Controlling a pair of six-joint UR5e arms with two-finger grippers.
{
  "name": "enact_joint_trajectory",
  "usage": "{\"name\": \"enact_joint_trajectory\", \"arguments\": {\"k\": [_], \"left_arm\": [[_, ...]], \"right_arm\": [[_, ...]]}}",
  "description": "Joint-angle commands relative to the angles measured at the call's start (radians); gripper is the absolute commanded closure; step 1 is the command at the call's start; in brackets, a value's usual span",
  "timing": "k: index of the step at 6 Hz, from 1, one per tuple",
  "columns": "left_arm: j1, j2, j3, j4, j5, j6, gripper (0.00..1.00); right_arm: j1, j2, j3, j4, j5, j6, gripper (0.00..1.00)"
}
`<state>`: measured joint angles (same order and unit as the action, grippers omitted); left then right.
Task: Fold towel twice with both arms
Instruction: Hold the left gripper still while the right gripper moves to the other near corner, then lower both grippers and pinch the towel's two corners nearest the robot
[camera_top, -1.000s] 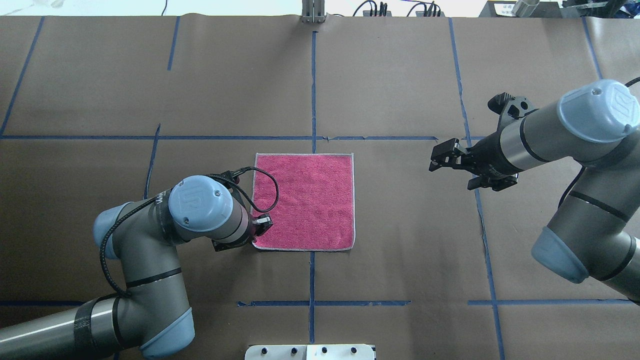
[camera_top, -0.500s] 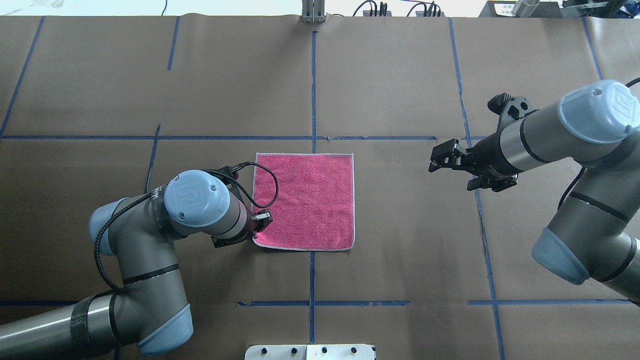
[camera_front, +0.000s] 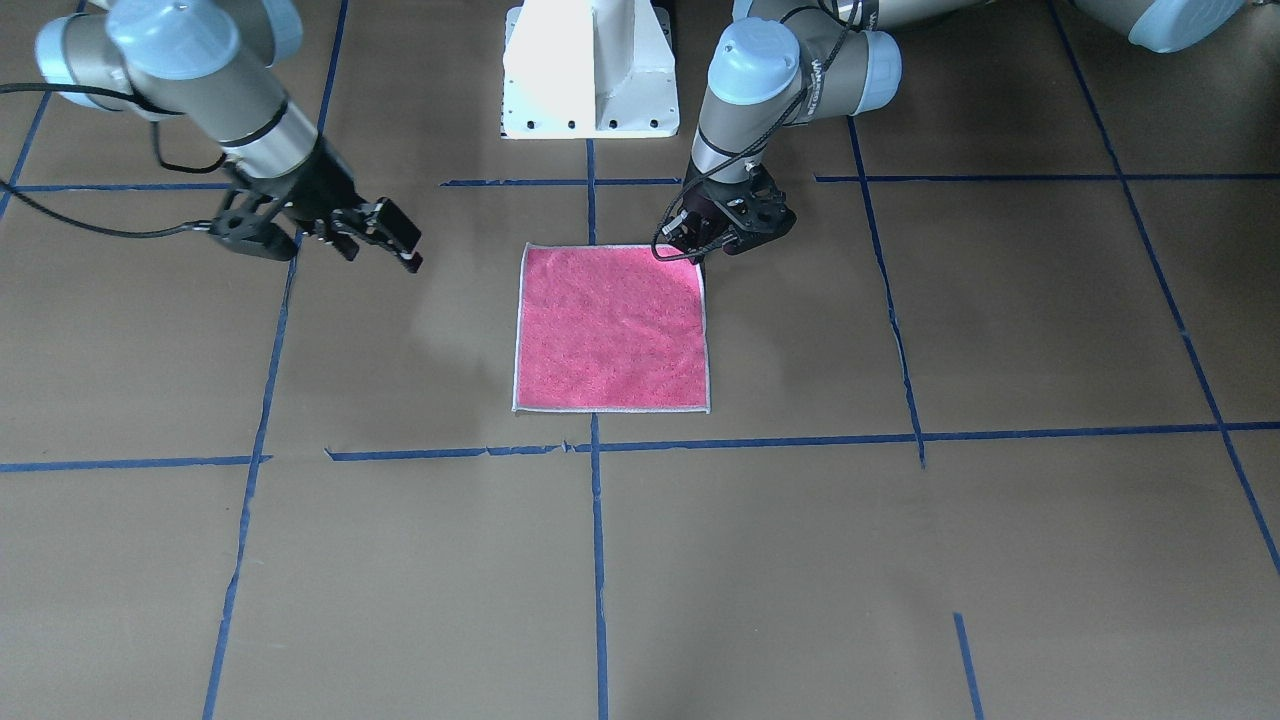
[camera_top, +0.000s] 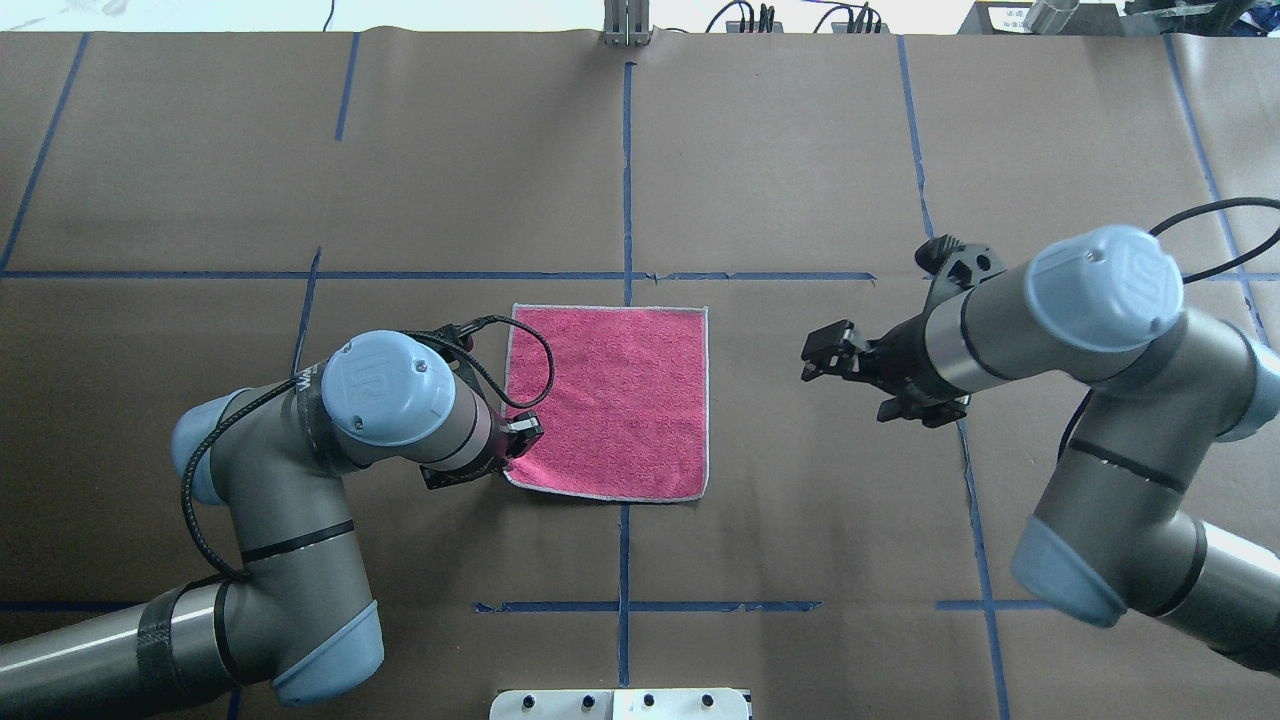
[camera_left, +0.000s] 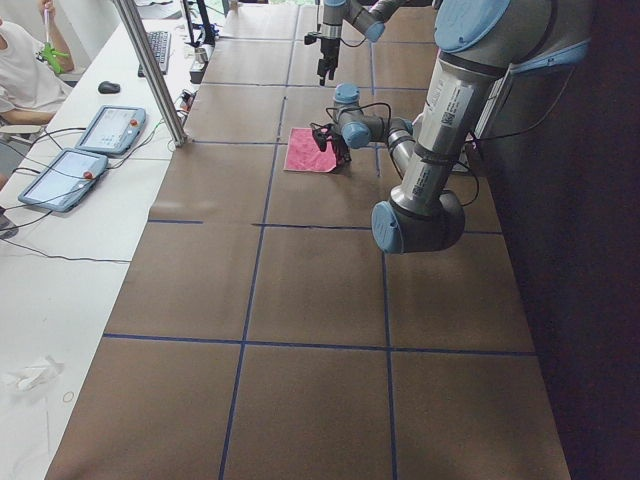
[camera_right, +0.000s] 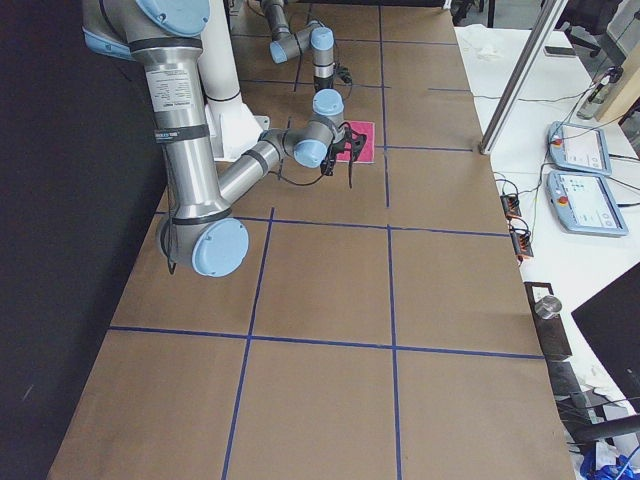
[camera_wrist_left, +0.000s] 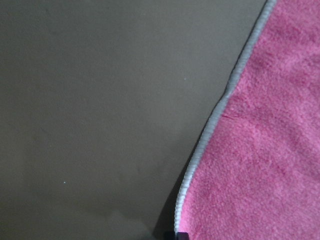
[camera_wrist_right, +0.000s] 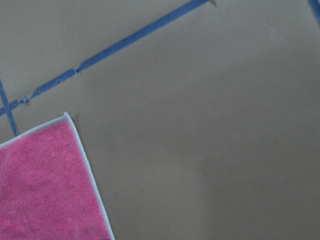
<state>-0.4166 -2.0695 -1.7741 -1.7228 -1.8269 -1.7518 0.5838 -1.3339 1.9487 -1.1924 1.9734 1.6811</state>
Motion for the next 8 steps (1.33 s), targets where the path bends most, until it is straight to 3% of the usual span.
{"name": "enact_joint_trajectory", "arguments": {"k": [1, 2, 3, 8], "left_arm": [[0.004, 0.0, 0.002, -0.004, 0.0, 0.0, 1.0], [0.004, -0.001, 0.005, -0.007, 0.0, 0.0, 1.0], [0.005, -0.003, 0.008, -0.009, 0.0, 0.0, 1.0], [0.007, -0.006, 0.01, -0.011, 0.0, -0.002, 1.0]], "right_arm": [[-0.143, 0.114, -0.004, -0.098, -0.114, 0.168, 0.01], [-0.195, 0.213, -0.013, -0.242, -0.167, 0.204, 0.01], [-0.24, 0.226, -0.03, -0.253, -0.223, 0.206, 0.01], [-0.246, 0.265, -0.162, -0.25, -0.255, 0.203, 0.08]]}}
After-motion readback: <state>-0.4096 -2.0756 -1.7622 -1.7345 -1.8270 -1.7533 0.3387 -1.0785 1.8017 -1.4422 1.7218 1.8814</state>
